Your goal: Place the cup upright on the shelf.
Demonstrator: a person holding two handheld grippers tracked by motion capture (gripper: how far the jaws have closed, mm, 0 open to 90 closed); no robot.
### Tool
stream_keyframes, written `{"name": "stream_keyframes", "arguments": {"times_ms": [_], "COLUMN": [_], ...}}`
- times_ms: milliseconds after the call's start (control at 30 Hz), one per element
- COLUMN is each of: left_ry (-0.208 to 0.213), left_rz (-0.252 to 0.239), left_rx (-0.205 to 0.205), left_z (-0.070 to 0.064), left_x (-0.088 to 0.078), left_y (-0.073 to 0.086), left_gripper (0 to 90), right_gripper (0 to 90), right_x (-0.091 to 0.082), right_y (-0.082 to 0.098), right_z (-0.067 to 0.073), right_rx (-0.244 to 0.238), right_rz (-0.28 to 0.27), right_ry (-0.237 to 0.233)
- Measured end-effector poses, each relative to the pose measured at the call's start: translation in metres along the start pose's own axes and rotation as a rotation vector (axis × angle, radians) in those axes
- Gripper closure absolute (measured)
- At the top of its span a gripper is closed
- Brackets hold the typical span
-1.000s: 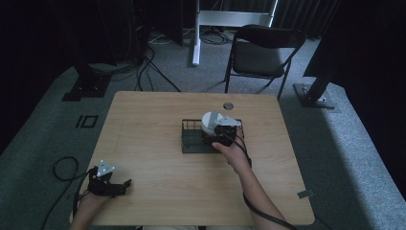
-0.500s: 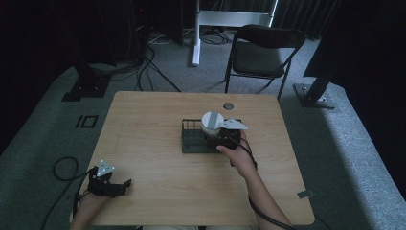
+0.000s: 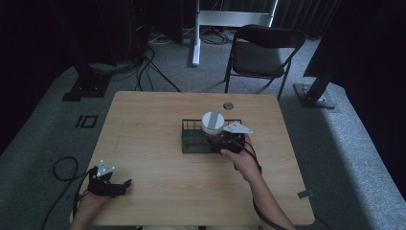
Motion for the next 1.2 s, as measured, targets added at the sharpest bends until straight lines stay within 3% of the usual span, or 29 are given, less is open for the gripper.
{"name": "stream_keyframes", "arguments": {"times_ms": [467, 800, 1200], "left_ry": [0.000, 0.000, 0.000], "left_rz": [0.000, 0.000, -0.001], "left_rx": [0.000, 0.000, 0.000], "left_z": [0.000, 0.000, 0.000], "left_x": [0.000, 0.000, 0.000], "left_y": [0.000, 0.000, 0.000], "left_gripper": [0.5, 0.5, 0.5], "right_gripper": [12.8, 12.9, 12.9], "right_x": [-0.021, -0.040, -0.054], "right_y": [0.008, 0.017, 0.036], "right_z": [-0.012, -0.030, -0.049], "right_rx": [0.006, 0.021, 0.030], "right_rz": [-0.018, -0.042, -0.036], "right_ry": [0.001, 0.021, 0.058]}}
Point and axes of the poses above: each handheld gripper's, and its own axes: x roughly forward along the jaws, y roughly out of its underside, z roughly to its left, the point moved 8 cm from there along x, roughly forward along the jaws, and after that the axes turned 11 degrees about y, right-handed, at the moved point
